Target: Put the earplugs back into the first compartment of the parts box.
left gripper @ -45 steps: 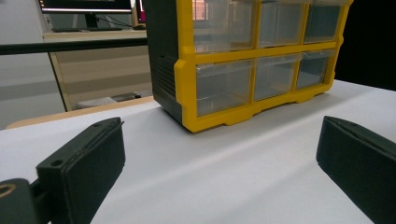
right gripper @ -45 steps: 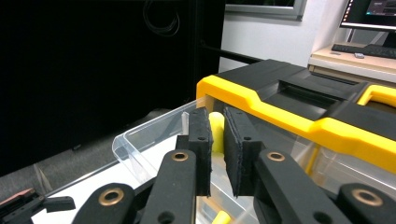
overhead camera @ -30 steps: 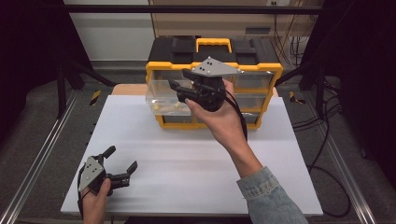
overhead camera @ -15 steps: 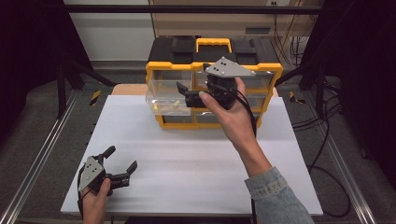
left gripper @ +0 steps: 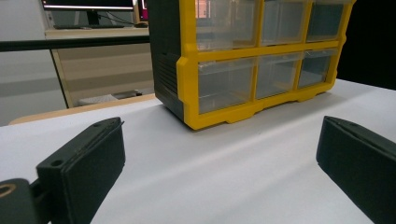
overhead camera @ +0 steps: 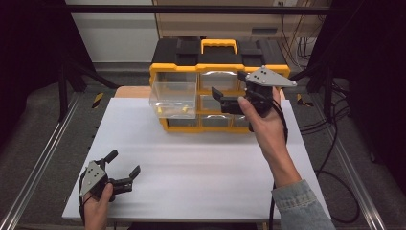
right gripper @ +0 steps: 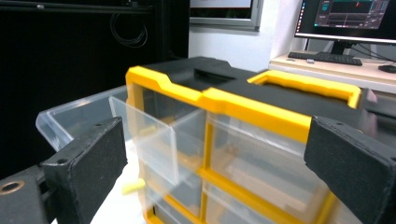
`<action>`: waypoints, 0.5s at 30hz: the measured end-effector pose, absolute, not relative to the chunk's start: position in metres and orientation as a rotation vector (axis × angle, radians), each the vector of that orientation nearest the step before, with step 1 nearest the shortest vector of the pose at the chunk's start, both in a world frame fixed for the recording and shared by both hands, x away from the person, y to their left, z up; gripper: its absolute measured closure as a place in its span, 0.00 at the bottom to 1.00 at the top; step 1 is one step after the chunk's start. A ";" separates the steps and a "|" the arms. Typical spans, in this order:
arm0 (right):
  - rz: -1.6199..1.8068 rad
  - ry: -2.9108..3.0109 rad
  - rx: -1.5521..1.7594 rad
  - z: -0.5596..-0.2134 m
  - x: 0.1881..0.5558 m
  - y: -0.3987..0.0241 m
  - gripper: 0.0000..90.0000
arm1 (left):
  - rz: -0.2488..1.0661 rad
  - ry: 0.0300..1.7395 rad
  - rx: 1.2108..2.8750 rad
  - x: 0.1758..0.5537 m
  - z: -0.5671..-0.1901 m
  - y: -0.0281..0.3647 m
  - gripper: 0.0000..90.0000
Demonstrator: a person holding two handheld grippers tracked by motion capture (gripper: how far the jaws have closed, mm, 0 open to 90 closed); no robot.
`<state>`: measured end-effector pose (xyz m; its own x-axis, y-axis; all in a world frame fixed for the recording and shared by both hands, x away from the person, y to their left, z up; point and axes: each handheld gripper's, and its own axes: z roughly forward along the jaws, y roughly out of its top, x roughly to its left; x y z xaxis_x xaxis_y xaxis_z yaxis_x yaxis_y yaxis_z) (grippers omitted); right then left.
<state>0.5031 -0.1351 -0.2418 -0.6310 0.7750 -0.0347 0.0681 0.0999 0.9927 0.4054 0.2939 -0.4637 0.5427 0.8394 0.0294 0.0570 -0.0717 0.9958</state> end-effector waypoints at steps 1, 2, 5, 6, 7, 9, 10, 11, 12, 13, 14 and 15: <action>1.584 1.817 0.817 -0.244 0.503 -0.140 0.05 | 0.774 0.803 1.517 0.405 -0.464 0.294 0.01; 1.585 1.817 0.815 -0.246 0.502 -0.144 0.04 | 0.773 0.804 1.513 0.405 -0.463 0.295 0.01; 1.565 1.811 0.824 -0.252 0.500 -0.157 0.05 | 0.771 0.809 1.510 0.406 -0.464 0.295 0.01; 1.566 1.804 0.828 -0.253 0.499 -0.162 0.04 | 0.771 0.809 1.513 0.406 -0.464 0.295 0.01; 1.569 1.801 0.829 -0.254 0.498 -0.166 0.04 | 0.773 0.808 1.516 0.406 -0.464 0.294 0.01; 1.568 1.791 0.838 -0.256 0.496 -0.174 0.04 | 0.775 0.803 1.516 0.405 -0.463 0.294 0.01; 1.568 1.786 0.844 -0.257 0.494 -0.179 0.04 | 0.775 0.801 1.516 0.405 -0.463 0.294 0.01; 1.566 1.779 0.851 -0.258 0.493 -0.183 0.04 | 0.775 0.802 1.515 0.405 -0.463 0.294 0.01; 1.566 1.772 0.859 -0.259 0.492 -0.187 0.04 | 0.774 0.805 1.513 0.405 -0.463 0.295 0.01; 1.566 1.768 0.862 -0.260 0.491 -0.190 0.04 | 0.774 0.807 1.512 0.405 -0.463 0.295 0.01; 1.568 1.765 0.863 -0.261 0.489 -0.194 0.04 | 0.774 0.810 1.508 0.405 -0.463 0.296 0.01; 1.572 1.764 0.872 -0.263 0.488 -0.197 0.04 | 0.773 0.813 1.503 0.405 -0.463 0.297 0.01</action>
